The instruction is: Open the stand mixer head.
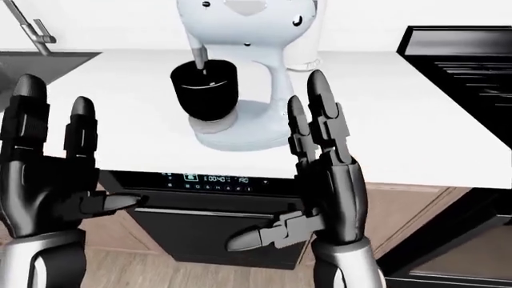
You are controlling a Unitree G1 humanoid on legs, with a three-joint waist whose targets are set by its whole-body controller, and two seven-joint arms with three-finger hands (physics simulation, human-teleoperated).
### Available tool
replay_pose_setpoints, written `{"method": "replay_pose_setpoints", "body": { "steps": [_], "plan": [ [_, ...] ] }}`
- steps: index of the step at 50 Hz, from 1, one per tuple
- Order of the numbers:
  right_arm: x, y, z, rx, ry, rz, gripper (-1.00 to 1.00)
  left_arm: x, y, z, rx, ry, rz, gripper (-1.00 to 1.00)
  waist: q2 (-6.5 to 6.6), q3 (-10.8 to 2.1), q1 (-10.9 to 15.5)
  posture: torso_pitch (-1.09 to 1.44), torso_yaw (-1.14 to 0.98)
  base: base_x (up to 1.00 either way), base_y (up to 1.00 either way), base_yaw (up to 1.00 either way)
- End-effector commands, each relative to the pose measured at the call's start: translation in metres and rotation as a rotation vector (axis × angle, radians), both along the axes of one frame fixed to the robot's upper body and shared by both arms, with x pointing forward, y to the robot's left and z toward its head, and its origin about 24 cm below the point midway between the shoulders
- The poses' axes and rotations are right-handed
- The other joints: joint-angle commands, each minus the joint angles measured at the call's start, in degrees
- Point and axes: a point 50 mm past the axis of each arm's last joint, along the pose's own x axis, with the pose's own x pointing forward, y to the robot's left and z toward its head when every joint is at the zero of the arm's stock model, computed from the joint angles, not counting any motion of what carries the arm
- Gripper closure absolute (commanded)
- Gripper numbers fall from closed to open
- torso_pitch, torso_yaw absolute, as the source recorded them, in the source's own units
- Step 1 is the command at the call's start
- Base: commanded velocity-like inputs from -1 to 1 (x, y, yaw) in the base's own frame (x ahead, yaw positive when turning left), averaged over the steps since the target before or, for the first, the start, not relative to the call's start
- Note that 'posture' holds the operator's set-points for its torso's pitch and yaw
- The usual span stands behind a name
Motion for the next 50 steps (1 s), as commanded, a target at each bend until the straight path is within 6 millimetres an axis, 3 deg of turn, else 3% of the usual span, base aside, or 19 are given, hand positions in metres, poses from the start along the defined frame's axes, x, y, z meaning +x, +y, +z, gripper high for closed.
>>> {"method": "replay_pose_setpoints", "body": {
  "steps": [1,7,10,11,13,18,29,43,50],
  "plan": [
    [-0.008,-0.002,0.013,0.005,-0.094,-0.015,-1.00,-0.007,-0.005,0.014,0.008,-0.097,-0.024,-1.00,0.04,-1.07,-0.1,0.00,0.00,0.02,0.00,0.00],
    [-0.008,-0.003,0.013,0.009,-0.092,-0.019,-1.00,-0.007,-0.005,0.014,0.009,-0.094,-0.023,-1.00,-3.26,-0.50,0.2,0.00,0.00,0.00,0.00,0.00],
    [-0.007,-0.003,0.013,0.010,-0.089,-0.019,-1.00,-0.006,-0.005,0.013,0.012,-0.094,-0.017,-1.00,-7.22,-2.19,0.5,0.00,0.00,0.00,0.00,0.00],
    [-0.007,-0.003,0.013,0.010,-0.090,-0.018,-1.00,-0.005,-0.005,0.012,0.036,-0.091,0.002,-1.00,-4.27,-1.82,0.8,0.00,0.00,0.00,0.00,0.00],
    [-0.007,-0.003,0.013,0.012,-0.091,-0.019,-1.00,-0.005,-0.006,0.011,0.044,-0.081,-0.009,-1.00,-4.39,-2.83,0.3,0.00,0.00,0.00,0.00,0.00],
    [-0.007,-0.003,0.013,0.012,-0.087,-0.022,-1.00,-0.005,-0.006,0.012,0.038,-0.087,-0.020,-1.00,-3.30,-4.41,0.1,-0.05,0.00,0.00,0.00,0.00],
    [-0.008,-0.003,0.013,0.016,-0.086,-0.018,-1.00,-0.005,-0.006,0.011,0.032,-0.087,-0.022,-1.00,-2.75,-8.84,-0.2,-0.16,0.00,0.00,0.00,0.00],
    [-0.005,-0.003,0.008,0.030,-0.058,-0.013,-1.00,-0.004,-0.006,0.010,0.034,-0.085,-0.025,-1.00,-2.80,-16.40,-0.2,-0.30,0.00,0.00,0.00,0.00],
    [-0.002,-0.004,0.003,0.057,-0.018,-0.002,-1.00,-0.002,-0.003,0.011,0.017,-0.093,0.007,-1.00,-3.03,-18.94,0.3,-0.37,0.00,0.00,0.00,0.00]
  ]
}}
